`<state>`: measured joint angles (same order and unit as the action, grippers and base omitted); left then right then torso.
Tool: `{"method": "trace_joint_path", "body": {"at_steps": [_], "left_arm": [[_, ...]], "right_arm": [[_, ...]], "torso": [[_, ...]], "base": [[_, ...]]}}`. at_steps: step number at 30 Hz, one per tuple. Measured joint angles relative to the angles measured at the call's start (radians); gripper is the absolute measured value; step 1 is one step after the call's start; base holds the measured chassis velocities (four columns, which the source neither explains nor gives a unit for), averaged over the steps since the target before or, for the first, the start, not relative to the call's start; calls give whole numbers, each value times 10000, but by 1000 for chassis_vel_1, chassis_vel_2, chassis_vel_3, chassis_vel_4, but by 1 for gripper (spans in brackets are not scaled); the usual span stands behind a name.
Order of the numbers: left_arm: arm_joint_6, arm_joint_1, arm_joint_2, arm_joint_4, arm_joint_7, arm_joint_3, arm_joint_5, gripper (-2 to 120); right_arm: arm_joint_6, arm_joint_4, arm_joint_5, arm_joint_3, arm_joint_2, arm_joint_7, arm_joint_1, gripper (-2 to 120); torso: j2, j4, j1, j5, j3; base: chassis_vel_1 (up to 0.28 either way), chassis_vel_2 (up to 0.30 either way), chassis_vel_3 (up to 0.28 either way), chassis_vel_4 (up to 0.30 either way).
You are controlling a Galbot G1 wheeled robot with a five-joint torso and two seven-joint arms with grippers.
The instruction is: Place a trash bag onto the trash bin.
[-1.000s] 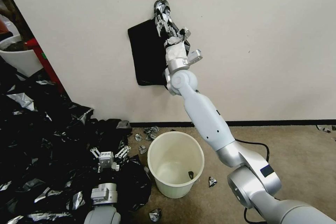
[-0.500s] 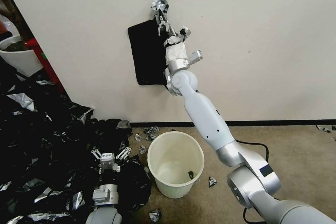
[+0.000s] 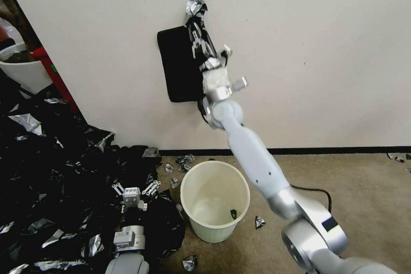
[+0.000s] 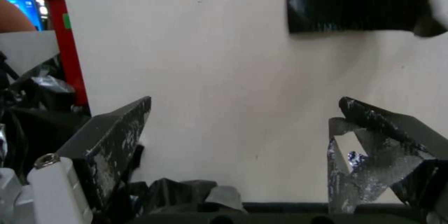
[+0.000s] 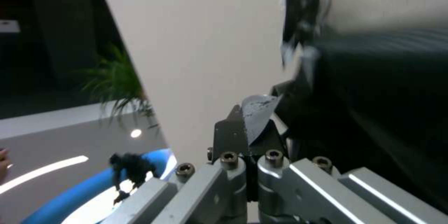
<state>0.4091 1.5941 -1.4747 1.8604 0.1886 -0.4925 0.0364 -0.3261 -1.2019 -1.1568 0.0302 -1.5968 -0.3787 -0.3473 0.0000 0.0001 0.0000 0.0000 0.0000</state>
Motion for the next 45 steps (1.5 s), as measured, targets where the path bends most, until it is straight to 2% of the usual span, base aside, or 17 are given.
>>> {"method": "trace_joint_path", "body": {"at_steps": [4,9,13,14,17,19,20,27,32,34,35,37,39,41,42,45], "left_arm": [[10,-6,0,-9,2,-10,-3,100],[43,-29,30,-71,11,-52,-44,100],[88,-86,72,-209,21,-58,-74,100],[88,-86,72,-209,21,-58,-74,100],[88,-146,124,-234,21,-48,-78,100],[88,-161,134,-238,21,-51,-79,100],[87,-174,157,-251,21,-53,-83,100],[77,-247,238,-254,23,-98,-210,100],[78,-533,432,-181,26,-47,-733,100],[161,-775,718,-79,-36,136,-1415,100],[161,-775,718,-79,-36,136,-1415,100],[395,-1107,1110,34,-295,367,-2168,100],[488,-1277,1313,89,-451,474,-2428,100],[718,-1774,1989,247,-932,752,-2873,100],[718,-1774,1989,247,-932,752,-2873,100],[758,-2643,3200,616,-1465,1076,-3362,100]], "right_arm": [[-7,-144,-23,-2,48,-171,-211,0],[-16,-779,-42,-90,343,-938,-1093,0],[130,-1592,24,-159,769,-2456,-2647,0],[130,-1592,24,-159,769,-2456,-2647,0],[393,-1841,98,-81,1003,-3898,-3335,0],[435,-1866,130,-68,1042,-4125,-3433,0],[538,-1893,210,-31,1157,-4671,-3676,0],[662,-1825,742,31,1532,-5673,-4336,0],[668,-1617,1460,84,1869,-6445,-4914,0],[666,-1547,1847,204,2007,-6781,-5105,0],[666,-1547,1847,204,2007,-6781,-5105,0],[645,-1486,2095,369,2078,-6908,-5135,0],[622,-1449,2285,485,2096,-7001,-5134,0],[518,-1357,2952,903,2139,-7327,-5092,0],[518,-1357,2952,903,2139,-7327,-5092,0],[355,-1358,3643,1371,2242,-7517,-4973,0]], "torso": [[-1,0,0,0,0],[0,0,0,0,0],[0,-1,0,1,0],[0,-1,0,1,0],[0,-2,0,1,-1],[0,-1,0,1,-1],[0,-1,0,1,-1],[0,-1,0,-1,-1],[0,-1,0,0,-1],[0,-1,0,0,0],[0,-1,0,0,0],[0,1,0,0,-1],[0,2,0,0,0],[0,0,0,-1,0],[0,0,0,-1,0],[0,0,0,-2,0]], "base": [[0,0,0,0],[0,0,0,0],[0,0,0,0],[0,0,0,0],[0,0,0,0],[0,0,0,0],[0,0,0,0],[0,0,0,0],[0,0,0,0],[0,0,0,0],[0,0,0,0],[0,0,0,0],[0,0,0,0],[0,0,0,0],[0,0,0,0],[0,0,0,0]]}}
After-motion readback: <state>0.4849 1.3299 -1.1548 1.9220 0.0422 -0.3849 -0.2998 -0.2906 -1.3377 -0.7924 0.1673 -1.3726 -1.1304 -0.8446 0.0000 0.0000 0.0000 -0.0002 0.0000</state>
